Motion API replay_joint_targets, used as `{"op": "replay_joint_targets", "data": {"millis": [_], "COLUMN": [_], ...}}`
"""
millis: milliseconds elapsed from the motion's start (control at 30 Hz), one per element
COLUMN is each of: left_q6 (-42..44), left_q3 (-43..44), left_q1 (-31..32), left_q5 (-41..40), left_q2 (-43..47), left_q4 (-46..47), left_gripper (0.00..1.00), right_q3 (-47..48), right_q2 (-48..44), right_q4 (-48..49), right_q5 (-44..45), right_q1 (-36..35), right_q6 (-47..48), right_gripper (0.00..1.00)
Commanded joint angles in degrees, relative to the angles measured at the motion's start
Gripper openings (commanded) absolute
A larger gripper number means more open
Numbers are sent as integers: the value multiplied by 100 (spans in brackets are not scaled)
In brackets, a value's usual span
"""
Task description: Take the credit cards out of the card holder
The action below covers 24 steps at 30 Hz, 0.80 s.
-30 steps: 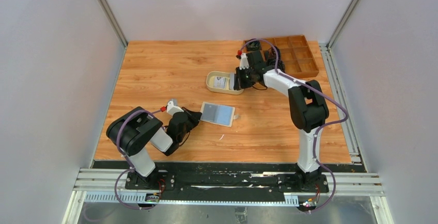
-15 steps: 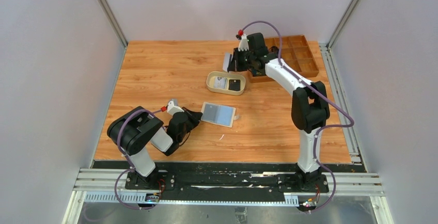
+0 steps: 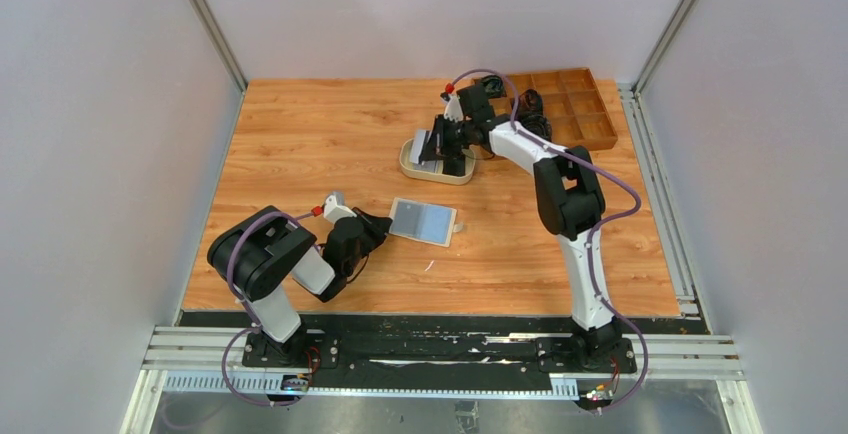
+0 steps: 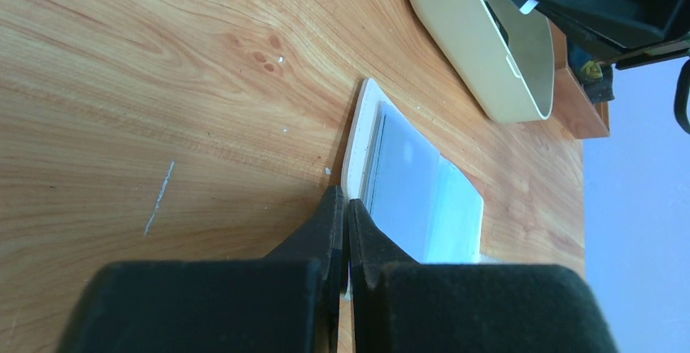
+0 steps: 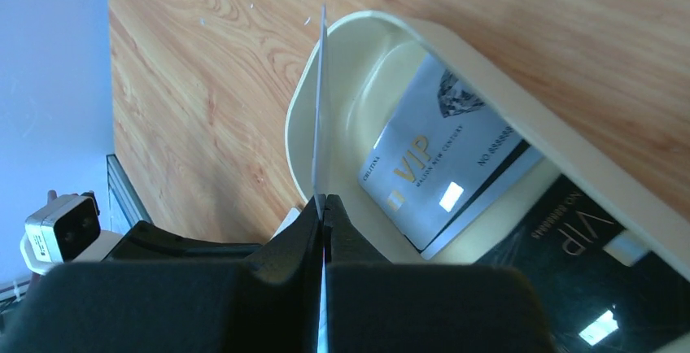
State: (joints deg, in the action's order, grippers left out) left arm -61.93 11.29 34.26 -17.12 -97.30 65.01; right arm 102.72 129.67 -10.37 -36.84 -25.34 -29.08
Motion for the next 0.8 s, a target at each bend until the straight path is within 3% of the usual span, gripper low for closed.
{"op": "replay_joint_targets", "data": {"millis": [0,767], "left_q6": [112,85], "left_q3": [-2,-1], "left_q1": [33,29], "left_q5": [-37,25], "left_q2": [-17,-130], "left_q4": [-126,-80], "left_gripper": [0,0], "right_q3": [254,-70], "right_q2": [92,161], "right_q4": [-87,-482], "right_q5": [-282,-117], "right_q1": [-101,-24], "right_q6": [-99,218], "right_gripper": [0,0]}}
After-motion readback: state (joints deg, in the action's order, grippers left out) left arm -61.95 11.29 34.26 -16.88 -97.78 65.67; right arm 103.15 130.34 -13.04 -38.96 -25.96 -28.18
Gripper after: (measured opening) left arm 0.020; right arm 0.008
